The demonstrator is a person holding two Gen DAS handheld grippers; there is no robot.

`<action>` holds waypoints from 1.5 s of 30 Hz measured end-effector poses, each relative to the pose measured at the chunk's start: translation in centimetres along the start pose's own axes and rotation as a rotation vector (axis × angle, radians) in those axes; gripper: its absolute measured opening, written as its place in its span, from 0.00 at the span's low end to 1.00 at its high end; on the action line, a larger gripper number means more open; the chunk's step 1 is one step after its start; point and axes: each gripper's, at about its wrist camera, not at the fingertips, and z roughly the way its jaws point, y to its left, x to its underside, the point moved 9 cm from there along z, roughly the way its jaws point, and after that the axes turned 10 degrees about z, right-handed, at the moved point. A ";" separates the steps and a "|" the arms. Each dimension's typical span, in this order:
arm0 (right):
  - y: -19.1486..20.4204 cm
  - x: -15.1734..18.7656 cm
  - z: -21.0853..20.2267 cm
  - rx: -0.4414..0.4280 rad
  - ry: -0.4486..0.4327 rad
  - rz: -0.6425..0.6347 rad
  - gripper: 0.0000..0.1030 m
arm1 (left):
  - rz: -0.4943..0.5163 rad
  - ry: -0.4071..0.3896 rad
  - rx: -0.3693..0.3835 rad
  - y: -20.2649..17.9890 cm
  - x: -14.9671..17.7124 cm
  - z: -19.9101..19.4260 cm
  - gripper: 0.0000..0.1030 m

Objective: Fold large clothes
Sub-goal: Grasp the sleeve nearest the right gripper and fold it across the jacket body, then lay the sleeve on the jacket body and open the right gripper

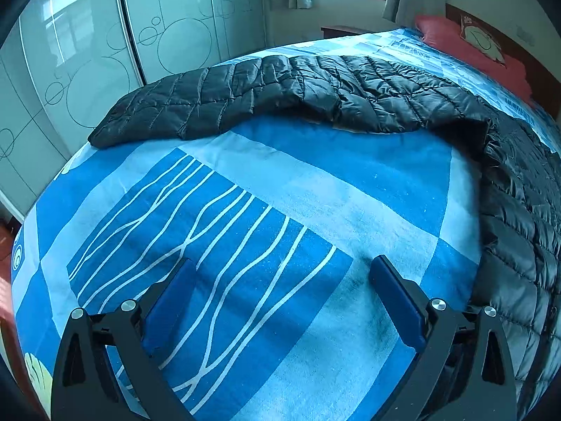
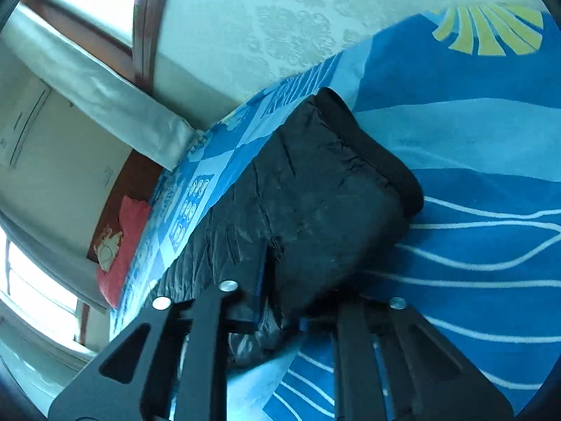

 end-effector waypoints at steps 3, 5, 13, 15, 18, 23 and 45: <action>2.9 1.1 -1.5 -0.019 -0.015 -0.099 0.08 | 0.007 -0.004 -0.011 -0.1 0.0 0.1 0.96; 5.5 2.3 -2.3 -0.035 -0.021 -0.177 0.07 | 0.011 -0.005 -0.017 -0.1 0.1 -0.1 0.96; 19.6 13.2 -4.1 -0.154 0.053 -0.529 0.07 | 0.003 -0.003 -0.015 0.3 0.0 -0.4 0.96; 22.6 17.0 -4.3 -0.182 0.089 -0.601 0.07 | -0.005 -0.003 -0.009 0.5 -0.1 -0.4 0.96; 26.2 22.8 -3.9 -0.219 0.151 -0.682 0.07 | -0.006 -0.003 0.005 0.6 -0.2 -0.2 0.96; 31.2 33.2 -2.6 -0.261 0.249 -0.789 0.07 | 0.012 -0.010 -0.006 0.6 -0.5 0.1 0.96; 33.5 66.4 -0.1 -0.187 0.571 -1.268 0.33 | 0.010 -0.036 -0.003 0.6 -0.1 0.3 0.96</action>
